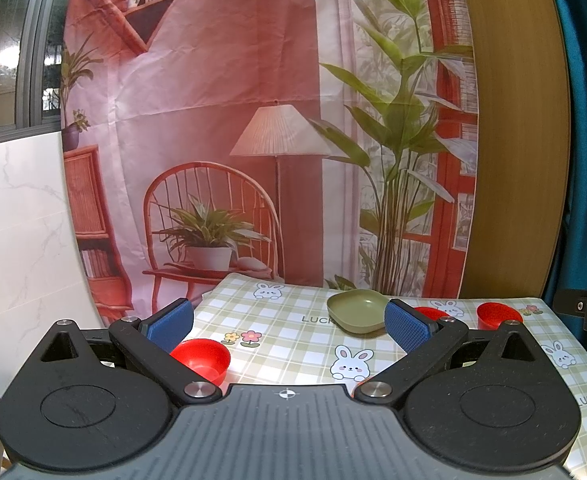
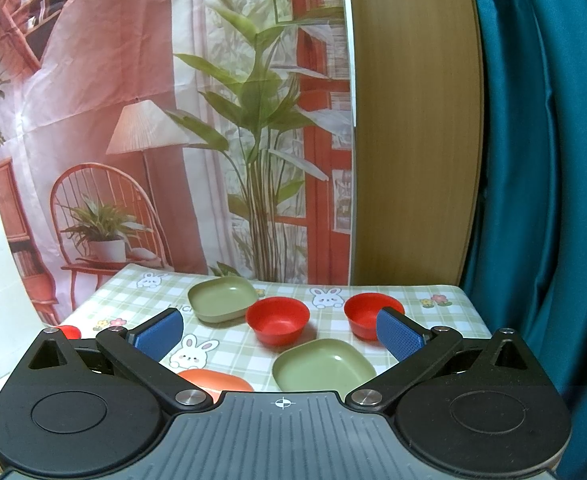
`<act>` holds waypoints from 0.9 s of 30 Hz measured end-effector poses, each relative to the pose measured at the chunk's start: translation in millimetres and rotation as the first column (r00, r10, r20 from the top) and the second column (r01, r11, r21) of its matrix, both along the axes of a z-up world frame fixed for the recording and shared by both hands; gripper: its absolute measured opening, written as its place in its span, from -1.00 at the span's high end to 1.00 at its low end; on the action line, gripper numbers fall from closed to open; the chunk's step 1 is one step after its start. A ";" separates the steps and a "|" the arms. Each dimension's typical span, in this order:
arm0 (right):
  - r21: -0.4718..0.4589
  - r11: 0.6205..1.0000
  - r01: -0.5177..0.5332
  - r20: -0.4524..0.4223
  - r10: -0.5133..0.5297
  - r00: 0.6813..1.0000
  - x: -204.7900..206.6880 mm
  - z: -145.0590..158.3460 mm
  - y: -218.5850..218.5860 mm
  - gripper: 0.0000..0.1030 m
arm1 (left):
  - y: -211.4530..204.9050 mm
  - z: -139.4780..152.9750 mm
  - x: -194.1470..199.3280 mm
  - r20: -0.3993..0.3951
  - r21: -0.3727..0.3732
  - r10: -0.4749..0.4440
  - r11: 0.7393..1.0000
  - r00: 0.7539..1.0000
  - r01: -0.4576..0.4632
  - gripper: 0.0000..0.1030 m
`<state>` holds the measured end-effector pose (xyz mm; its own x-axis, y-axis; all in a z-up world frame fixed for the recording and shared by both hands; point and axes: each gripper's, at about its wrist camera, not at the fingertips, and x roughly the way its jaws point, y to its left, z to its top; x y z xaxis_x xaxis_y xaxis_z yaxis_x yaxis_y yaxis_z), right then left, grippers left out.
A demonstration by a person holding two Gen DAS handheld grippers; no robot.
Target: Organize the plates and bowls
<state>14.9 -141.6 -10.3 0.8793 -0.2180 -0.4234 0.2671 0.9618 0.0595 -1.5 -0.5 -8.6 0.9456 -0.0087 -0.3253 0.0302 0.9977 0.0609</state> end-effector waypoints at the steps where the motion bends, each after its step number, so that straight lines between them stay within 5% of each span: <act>1: 0.001 1.000 0.000 0.000 0.000 1.000 0.1 0.0 -0.2 -0.99 | 0.0 -0.1 0.0 0.000 0.000 0.000 1.000 1.000 0.000 -0.99; 16: 0.021 0.999 -0.030 0.037 0.029 0.999 -0.1 -0.7 -3.1 -1.00 | -0.7 -0.1 6.7 -0.036 -0.004 0.006 1.000 0.999 -0.006 -0.99; 27: 0.061 0.998 -0.020 0.120 0.013 0.993 42.1 -12.8 -38.8 -1.00 | 12.5 -0.5 58.7 -0.050 0.011 -0.022 1.000 0.999 0.022 -0.99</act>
